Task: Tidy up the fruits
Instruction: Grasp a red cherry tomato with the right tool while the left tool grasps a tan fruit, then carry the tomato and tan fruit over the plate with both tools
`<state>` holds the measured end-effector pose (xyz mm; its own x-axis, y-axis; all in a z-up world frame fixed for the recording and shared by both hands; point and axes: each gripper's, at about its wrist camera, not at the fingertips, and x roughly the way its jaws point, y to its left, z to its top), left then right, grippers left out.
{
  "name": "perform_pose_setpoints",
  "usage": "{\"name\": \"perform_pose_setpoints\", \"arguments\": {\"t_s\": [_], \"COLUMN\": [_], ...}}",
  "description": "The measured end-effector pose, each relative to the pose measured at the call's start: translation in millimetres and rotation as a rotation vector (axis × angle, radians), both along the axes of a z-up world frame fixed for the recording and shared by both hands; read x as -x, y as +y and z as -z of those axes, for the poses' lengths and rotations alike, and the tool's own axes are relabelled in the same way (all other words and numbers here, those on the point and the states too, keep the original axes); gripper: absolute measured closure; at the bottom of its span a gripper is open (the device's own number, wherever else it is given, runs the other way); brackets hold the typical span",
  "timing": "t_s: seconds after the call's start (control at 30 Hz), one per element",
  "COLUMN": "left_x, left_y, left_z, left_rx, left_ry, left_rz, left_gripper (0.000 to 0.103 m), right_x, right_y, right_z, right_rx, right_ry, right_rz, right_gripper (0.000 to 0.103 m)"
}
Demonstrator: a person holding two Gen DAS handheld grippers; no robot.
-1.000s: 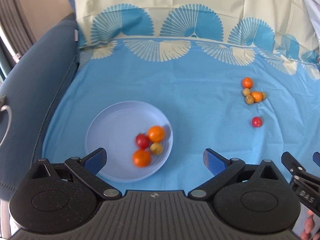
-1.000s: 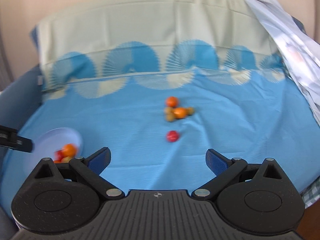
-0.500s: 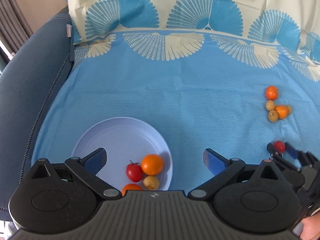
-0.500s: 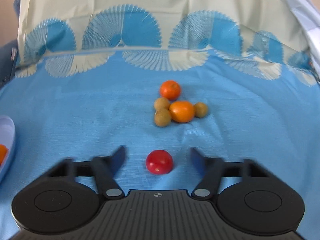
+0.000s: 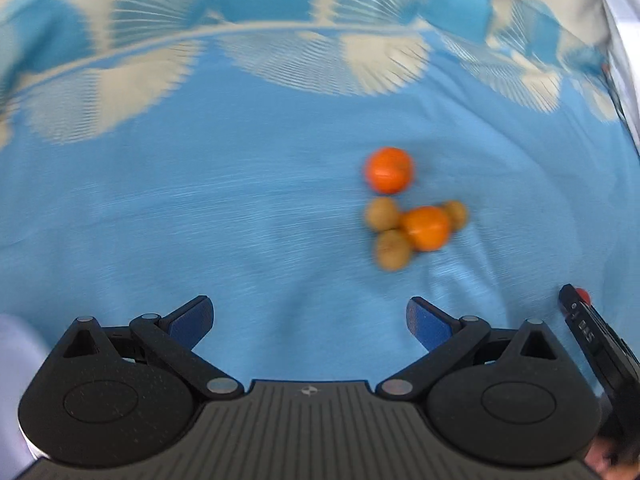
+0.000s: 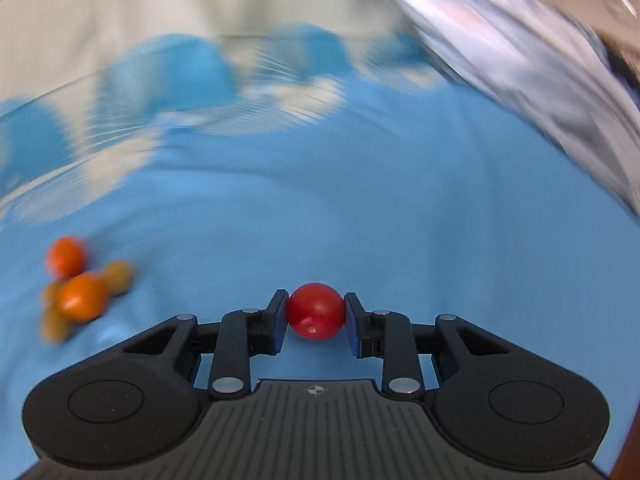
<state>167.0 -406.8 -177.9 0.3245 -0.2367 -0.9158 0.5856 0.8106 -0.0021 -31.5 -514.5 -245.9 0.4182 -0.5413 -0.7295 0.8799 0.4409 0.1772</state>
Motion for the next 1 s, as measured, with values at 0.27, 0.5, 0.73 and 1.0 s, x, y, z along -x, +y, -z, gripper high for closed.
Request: {"name": "perform_pose_setpoints", "arguments": {"t_s": [0.27,0.5,0.73,1.0], "left_x": [-11.9,-6.5,28.4,96.5], "left_y": [-40.5,-29.7,58.7,209.1], "left_z": [32.7,11.8,-57.7,-137.0], "left_rx": [-0.014,0.016,0.015,-0.019], "left_ry": [-0.004,-0.028,-0.113,-0.184], "left_rz": [0.051,0.097,0.026,-0.103], "left_gripper": [0.020,0.075,0.075,0.075], "right_x": [-7.6,-7.9,-4.5,36.3], "right_y": [-0.2,1.8,25.0,122.2], "right_z": [2.8,-1.5,-24.4,-121.6], "right_rx": [0.027,0.031,0.118,0.069], "right_ry": [0.010,-0.010,-0.092,-0.219], "right_rz": [-0.032,-0.046,-0.147,-0.407], "right_gripper": [0.072,0.072,0.072,0.072]}}
